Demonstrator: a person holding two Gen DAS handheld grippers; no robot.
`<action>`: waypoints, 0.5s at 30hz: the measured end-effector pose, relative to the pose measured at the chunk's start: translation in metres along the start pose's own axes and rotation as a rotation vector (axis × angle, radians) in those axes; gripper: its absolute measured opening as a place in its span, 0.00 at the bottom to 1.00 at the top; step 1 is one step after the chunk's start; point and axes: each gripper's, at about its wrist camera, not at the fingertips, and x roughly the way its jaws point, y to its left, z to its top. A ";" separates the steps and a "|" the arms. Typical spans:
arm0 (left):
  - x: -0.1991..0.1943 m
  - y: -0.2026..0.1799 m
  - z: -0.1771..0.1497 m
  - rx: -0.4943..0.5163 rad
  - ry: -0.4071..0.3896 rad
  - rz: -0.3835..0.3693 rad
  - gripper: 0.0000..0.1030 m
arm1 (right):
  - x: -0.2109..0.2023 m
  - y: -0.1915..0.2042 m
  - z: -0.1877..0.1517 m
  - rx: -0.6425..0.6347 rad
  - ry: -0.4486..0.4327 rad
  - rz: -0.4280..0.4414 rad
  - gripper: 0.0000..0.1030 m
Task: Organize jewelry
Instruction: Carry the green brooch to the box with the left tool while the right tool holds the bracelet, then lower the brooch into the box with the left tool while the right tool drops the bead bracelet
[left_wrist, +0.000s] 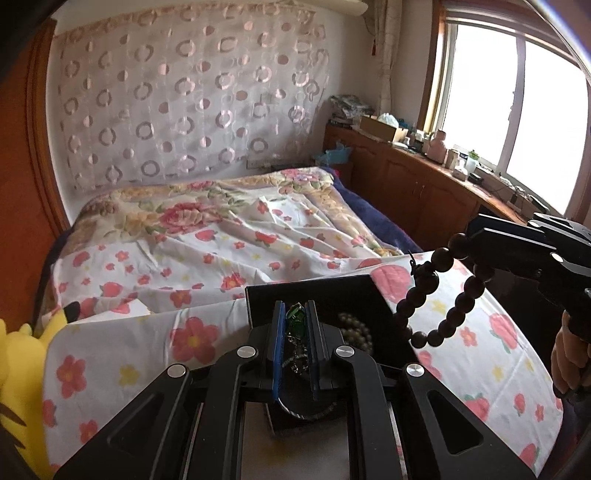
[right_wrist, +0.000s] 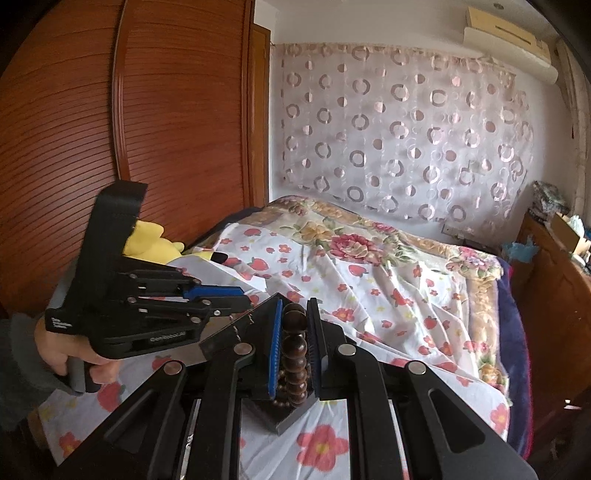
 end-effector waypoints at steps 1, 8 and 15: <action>0.007 0.002 0.001 0.000 0.008 -0.001 0.10 | 0.007 -0.003 0.000 0.001 0.003 0.009 0.15; 0.031 0.009 0.004 0.008 0.032 0.004 0.10 | 0.048 -0.018 -0.002 0.013 0.031 0.047 0.15; 0.033 0.012 0.005 0.014 0.033 0.011 0.14 | 0.071 -0.025 -0.015 0.033 0.057 0.084 0.15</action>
